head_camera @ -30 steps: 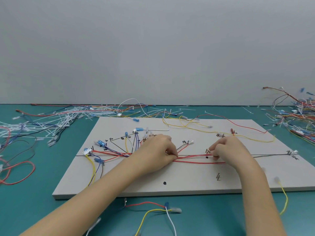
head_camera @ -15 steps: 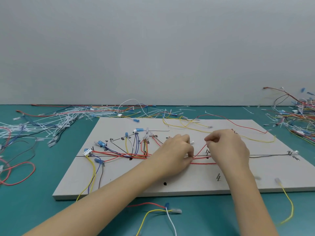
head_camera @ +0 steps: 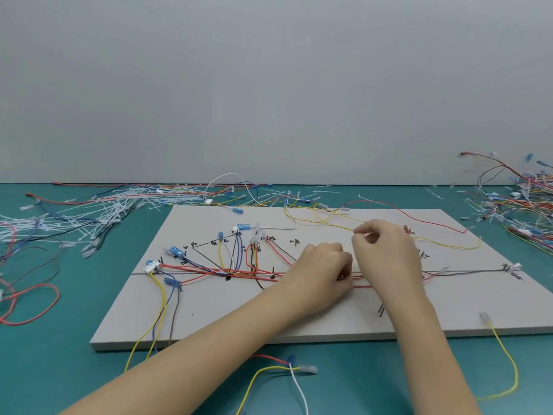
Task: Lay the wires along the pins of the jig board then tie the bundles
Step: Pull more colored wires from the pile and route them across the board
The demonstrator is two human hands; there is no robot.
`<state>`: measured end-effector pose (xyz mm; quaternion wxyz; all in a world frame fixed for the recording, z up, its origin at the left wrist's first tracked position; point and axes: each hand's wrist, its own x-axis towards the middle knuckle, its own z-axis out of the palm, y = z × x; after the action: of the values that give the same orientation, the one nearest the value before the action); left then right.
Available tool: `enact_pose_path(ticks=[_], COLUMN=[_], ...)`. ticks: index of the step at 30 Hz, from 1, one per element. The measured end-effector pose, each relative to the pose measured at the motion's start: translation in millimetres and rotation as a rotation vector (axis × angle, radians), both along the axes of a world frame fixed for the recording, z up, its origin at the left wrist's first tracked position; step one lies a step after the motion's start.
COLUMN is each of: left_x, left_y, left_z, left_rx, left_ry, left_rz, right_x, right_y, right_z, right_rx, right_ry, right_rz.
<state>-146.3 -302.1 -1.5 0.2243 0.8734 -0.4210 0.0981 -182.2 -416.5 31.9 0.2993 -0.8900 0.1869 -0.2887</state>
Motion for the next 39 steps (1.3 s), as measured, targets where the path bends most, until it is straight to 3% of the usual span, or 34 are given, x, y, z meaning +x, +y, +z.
enact_pose_path(ticks=[3,7,10,20,28,39], left_x=[-0.1,0.0,-0.5,-7.1,-9.3,-10.6], left_y=[-0.8,-2.6,-3.5,-6.4,-7.2,-6.9], left_z=[0.7,0.4,-1.1,-8.9,-10.2,-10.0], left_rx=[-0.053,-0.115,-0.19,-0.195,-0.175,-0.165], left_ry=[0.074,0.119,0.157,0.142,0.119,0.123], left_rz=[-0.006,0.016,0.043,-0.013,-0.038,-0.026], right_x=[-4.4,-5.0,-3.5,2.5,11.0,6.8], right_y=[-15.7,-33.0,-45.7,-57.7,-76.0,-99.0], right_z=[1.8,-1.4,-4.6,-7.7,-18.5,-23.0], right_rx=[0.043,0.129,0.175,0.256,0.35,0.329], right_ry=[0.146,0.457,0.54,0.429,0.143,0.182], right_rz=[-0.09,-0.044,-0.041,-0.184,-0.309,-0.381])
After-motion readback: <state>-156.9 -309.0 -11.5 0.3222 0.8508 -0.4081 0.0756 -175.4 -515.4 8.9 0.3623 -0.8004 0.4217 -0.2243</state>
